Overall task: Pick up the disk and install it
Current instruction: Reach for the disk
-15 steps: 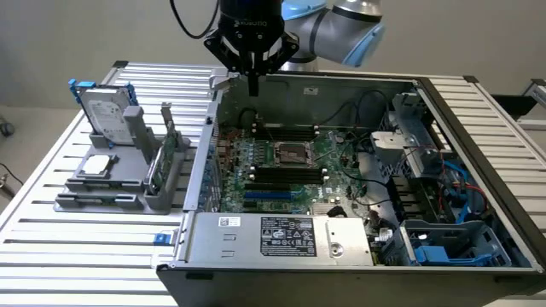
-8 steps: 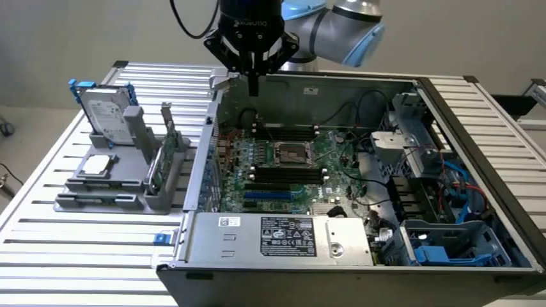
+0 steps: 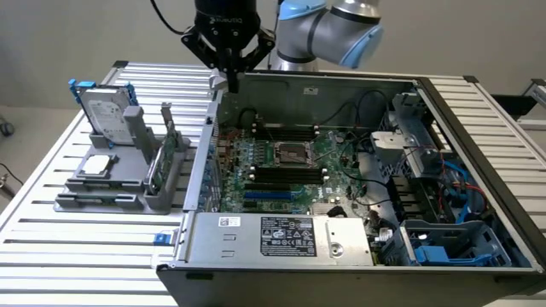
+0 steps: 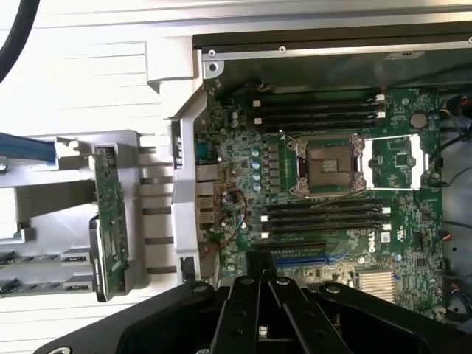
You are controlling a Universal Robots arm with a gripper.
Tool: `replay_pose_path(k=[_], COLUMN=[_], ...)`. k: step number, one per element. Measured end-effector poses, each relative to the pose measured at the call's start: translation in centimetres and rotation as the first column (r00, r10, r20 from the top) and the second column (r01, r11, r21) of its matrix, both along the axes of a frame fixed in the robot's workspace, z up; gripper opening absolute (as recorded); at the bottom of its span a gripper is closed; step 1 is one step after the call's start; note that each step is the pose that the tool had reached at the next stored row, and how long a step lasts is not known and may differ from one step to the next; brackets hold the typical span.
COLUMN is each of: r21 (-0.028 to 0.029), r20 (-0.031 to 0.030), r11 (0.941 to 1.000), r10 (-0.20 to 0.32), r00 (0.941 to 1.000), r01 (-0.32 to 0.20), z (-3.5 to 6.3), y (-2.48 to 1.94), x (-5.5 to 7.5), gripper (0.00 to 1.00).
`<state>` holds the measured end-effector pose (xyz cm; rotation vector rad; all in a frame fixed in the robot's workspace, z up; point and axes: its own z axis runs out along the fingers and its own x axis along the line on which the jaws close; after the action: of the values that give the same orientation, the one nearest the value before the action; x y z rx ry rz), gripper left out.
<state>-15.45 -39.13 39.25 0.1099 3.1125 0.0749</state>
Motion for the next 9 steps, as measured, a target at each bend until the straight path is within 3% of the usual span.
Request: replay_pose_path(k=[9], r21=[-0.0035], r20=[-0.0044], r11=[1.0], r10=[0.0], r00=[1.0], r01=[0.0], z=[-0.07], y=[1.24], x=[-4.1], gripper=[0.11])
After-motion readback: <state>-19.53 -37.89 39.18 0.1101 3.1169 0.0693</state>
